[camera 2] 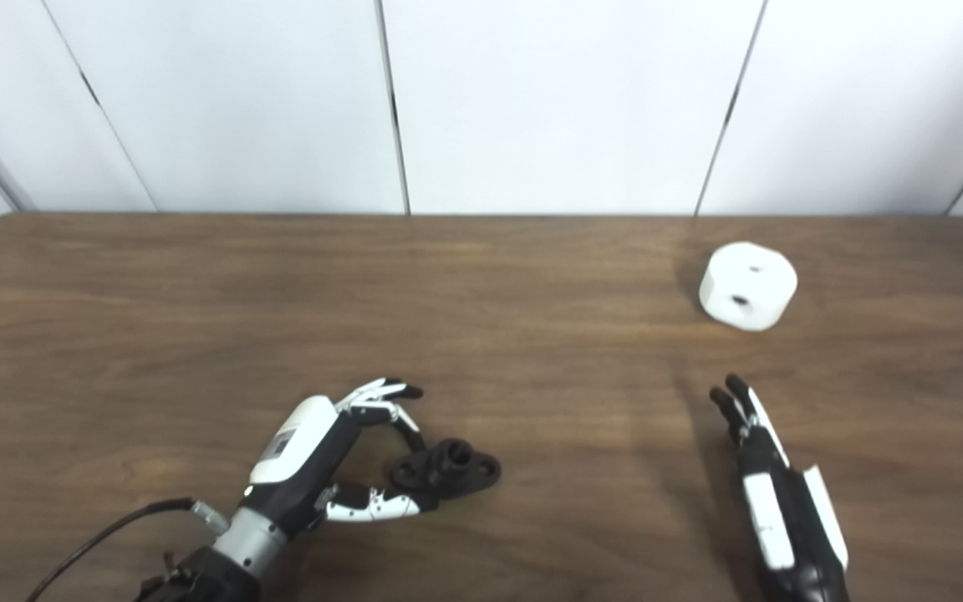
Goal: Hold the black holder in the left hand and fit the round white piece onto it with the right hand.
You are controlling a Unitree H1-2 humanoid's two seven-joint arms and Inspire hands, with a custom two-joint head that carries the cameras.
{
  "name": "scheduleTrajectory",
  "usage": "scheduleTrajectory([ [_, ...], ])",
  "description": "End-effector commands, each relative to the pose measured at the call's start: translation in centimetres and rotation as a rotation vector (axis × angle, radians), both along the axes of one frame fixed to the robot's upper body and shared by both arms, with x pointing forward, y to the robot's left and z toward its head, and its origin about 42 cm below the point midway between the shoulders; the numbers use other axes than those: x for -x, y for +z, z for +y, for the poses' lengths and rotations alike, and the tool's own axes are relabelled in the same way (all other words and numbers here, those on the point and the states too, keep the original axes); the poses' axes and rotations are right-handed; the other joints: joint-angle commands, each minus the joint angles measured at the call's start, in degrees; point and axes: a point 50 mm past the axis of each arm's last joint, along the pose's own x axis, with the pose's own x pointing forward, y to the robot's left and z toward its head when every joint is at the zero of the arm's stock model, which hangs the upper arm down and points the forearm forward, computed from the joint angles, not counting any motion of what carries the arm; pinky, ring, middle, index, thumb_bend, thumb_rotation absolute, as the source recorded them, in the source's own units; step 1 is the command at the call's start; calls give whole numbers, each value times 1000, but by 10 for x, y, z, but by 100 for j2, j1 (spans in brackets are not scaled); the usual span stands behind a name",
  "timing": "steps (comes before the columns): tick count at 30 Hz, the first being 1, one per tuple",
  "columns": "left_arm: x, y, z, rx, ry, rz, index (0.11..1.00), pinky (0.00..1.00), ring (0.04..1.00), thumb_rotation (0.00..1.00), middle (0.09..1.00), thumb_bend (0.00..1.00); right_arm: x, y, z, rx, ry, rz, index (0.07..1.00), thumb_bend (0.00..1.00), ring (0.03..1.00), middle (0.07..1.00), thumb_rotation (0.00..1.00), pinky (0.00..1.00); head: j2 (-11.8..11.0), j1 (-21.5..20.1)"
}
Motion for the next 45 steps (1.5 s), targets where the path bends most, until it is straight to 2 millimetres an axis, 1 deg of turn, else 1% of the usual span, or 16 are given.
scheduleTrajectory([
  [1,14,-19,-3,-18,-55,131,490,882,926,57,856,513,3,3,2,5,10,12,956,566,973,929,1000,1000,50,-13],
  [3,18,-22,-2,-23,-65,143,490,877,926,58,857,512,3,4,2,2,10,15,958,571,973,935,1000,1000,50,-13],
  [4,19,-23,-1,-28,-69,149,490,869,927,56,859,512,3,4,2,1,9,17,958,575,969,935,1000,1000,104,-13],
  [5,21,-25,0,-35,-73,154,490,865,928,55,860,512,3,5,2,-1,7,18,958,578,969,935,1000,1000,104,-13],
  [10,24,-27,5,-79,-77,181,489,923,939,48,867,514,2,7,1,4,9,21,955,581,964,930,1000,1000,134,-28],
  [12,24,-28,7,-136,-82,159,489,943,935,48,861,515,3,8,1,8,11,18,957,583,964,929,1000,1000,175,-39],
  [19,23,-29,11,-297,-65,87,489,924,894,51,829,519,3,8,-2,-4,10,20,960,571,959,930,1000,1000,149,10],
  [22,22,-28,10,-351,-60,70,490,925,894,52,827,519,4,8,-4,-8,10,24,960,568,961,930,1000,1000,144,24],
  [28,22,-28,9,-375,-41,56,490,928,890,50,822,519,4,9,-7,3,13,24,959,581,963,927,1000,1000,114,56],
  [33,21,-28,10,-372,-35,60,490,933,897,50,829,519,3,7,-8,-2,16,19,959,572,963,927,1000,1000,49,36],
  [35,20,-28,10,-370,-28,64,490,932,901,50,832,519,3,9,-9,-19,9,4,956,554,962,928,994,1000,49,36],
  [36,20,-28,11,-368,-26,65,490,930,902,50,834,519,3,12,-10,-7,3,-2,953,543,963,929,980,1000,-2,-30],
  [37,20,-28,11,-364,-24,66,490,930,902,50,834,519,3,18,-11,17,-1,-12,949,548,959,926,944,1000,-12,-72],
  [40,19,-29,14,-354,-20,62,490,920,900,48,832,518,-1,32,-15,76,-11,-44,935,565,955,924,817,1000,-87,-289],
  [42,19,-29,17,-346,-19,63,490,913,896,48,830,518,-9,46,-20,123,-32,-83,912,576,945,912,722,964,-132,-415],
  [45,19,-29,19,-343,-21,64,490,906,894,47,831,518,-24,64,-25,206,-61,-119,902,631,923,898,681,907,-192,-620],
])
